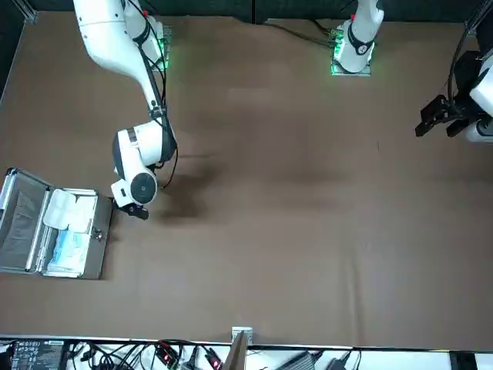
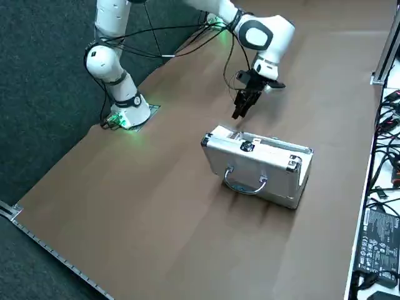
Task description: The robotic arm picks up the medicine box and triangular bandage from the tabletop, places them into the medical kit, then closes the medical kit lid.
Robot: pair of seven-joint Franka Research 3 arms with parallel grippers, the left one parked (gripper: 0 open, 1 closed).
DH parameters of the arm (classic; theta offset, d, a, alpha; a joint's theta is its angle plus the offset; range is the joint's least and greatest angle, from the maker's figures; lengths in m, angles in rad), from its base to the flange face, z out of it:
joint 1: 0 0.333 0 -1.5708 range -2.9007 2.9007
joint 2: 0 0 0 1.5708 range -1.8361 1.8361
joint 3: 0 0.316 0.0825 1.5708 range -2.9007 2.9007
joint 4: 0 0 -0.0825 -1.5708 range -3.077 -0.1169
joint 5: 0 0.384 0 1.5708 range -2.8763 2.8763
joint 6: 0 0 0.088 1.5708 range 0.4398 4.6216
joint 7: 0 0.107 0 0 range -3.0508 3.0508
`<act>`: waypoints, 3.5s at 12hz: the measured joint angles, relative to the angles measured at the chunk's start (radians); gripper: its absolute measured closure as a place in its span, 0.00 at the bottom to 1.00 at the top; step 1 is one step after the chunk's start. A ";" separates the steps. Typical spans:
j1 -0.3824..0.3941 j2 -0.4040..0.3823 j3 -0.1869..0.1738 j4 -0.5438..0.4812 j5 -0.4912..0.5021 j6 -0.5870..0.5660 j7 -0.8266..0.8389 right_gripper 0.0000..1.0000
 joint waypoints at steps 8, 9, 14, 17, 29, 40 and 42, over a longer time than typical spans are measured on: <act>0.001 0.057 -0.006 -0.027 -0.044 0.029 0.042 0.59; 0.001 0.059 -0.006 -0.028 -0.045 0.029 0.043 0.61; 0.001 0.062 -0.006 -0.030 -0.045 0.029 0.044 0.75; 0.002 0.063 -0.006 -0.031 -0.045 0.029 0.045 0.99; -0.054 -0.210 -0.023 0.211 -0.047 -0.156 -0.055 0.99; -0.328 -0.063 -0.024 0.437 -0.051 0.064 -0.396 0.99; -0.342 -0.029 -0.024 0.439 -0.105 0.129 -0.408 0.99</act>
